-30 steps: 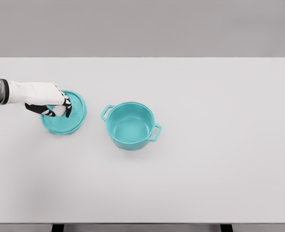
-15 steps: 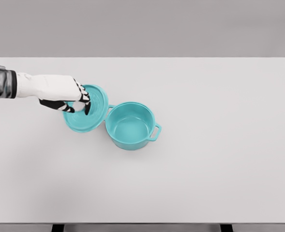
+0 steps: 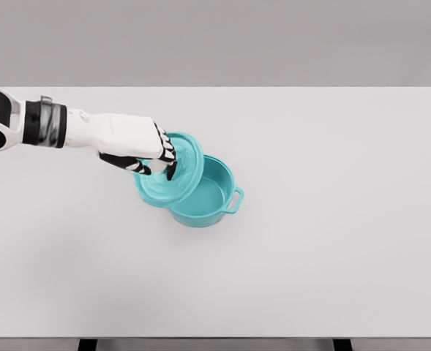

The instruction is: Cover the pot with left arm

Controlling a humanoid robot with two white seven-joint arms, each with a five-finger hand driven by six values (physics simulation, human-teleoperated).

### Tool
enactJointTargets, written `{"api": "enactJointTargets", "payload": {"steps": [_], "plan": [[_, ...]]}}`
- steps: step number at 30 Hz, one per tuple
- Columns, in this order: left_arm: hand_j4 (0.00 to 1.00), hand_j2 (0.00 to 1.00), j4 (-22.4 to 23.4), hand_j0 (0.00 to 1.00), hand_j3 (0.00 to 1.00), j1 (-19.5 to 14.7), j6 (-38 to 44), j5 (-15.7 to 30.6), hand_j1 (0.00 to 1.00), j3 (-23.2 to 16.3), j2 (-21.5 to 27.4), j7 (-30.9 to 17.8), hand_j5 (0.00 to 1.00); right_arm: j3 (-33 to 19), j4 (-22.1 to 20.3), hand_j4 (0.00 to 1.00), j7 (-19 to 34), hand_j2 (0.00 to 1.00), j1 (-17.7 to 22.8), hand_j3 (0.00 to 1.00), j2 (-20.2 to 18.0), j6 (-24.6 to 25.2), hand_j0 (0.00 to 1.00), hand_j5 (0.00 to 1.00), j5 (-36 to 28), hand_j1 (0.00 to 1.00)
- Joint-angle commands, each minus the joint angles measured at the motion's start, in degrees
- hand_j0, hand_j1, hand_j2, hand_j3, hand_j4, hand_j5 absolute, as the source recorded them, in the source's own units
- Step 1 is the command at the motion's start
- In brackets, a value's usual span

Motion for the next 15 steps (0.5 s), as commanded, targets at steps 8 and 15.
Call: {"api": "enactJointTargets", "payload": {"steps": [8, 15], "plan": [[0.53, 0.53, 0.1, 0.53, 0.53, -0.4, 0.1, 0.3, 0.53, -0.7, -3.5, 0.0, 0.53, 0.0, 0.0, 1.00, 0.0, 1.00, 0.0, 1.00, 0.0, 0.0, 1.00, 1.00, 0.0, 1.00], [0.56, 0.56, 0.2, 0.56, 0.56, -0.8, 0.1, 0.2, 0.56, -0.7, -4.1, 0.0, 0.56, 0.0, 0.0, 1.00, 0.0, 1.00, 0.0, 1.00, 0.0, 0.0, 1.00, 1.00, 0.0, 1.00]]}}
